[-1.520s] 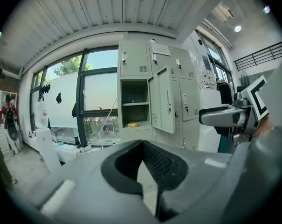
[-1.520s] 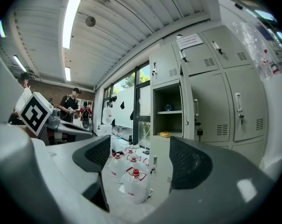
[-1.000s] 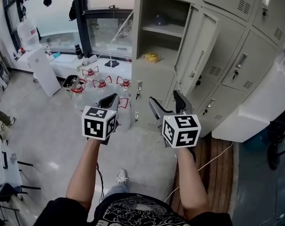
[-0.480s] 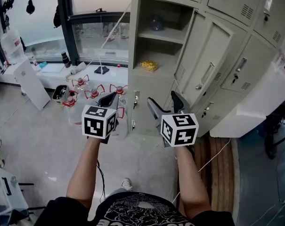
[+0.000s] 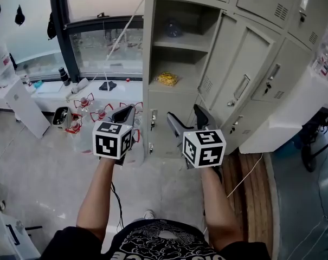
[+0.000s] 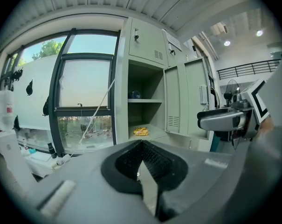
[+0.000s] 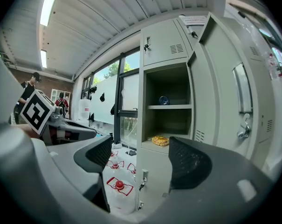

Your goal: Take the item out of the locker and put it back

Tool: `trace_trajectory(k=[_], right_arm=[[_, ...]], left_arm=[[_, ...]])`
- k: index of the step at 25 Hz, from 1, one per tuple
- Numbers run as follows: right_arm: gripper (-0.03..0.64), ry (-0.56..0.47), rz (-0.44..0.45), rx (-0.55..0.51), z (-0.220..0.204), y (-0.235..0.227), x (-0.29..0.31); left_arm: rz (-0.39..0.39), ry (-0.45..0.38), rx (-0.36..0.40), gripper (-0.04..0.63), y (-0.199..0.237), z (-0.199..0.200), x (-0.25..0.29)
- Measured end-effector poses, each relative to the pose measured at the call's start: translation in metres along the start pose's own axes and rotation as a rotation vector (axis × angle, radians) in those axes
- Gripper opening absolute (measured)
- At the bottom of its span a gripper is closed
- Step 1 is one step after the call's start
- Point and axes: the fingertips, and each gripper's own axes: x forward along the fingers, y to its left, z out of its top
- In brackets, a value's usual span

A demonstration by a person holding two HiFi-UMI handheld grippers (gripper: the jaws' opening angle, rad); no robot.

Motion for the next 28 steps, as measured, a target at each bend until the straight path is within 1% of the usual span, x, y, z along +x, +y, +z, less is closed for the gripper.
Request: trace_trajectory(k=[8, 18, 28], right_arm=[[0.388, 0.017, -0.026, 0.009, -0.008, 0.004, 0.012], [0.382, 0.021, -0.035, 0.028, -0.013, 0.005, 0.02], [0.373, 0.014, -0.031, 0.035, -0.016, -0.001, 0.041]], left_arm=[[-0.029, 0.005, -0.007, 0.001, 0.012, -0.007, 0.009], [-0.047, 0.009, -0.001, 0.001, 0.015, -0.009, 0.013], [-0.029, 0.012, 0.002, 0.001, 0.029, -0.012, 0.023]])
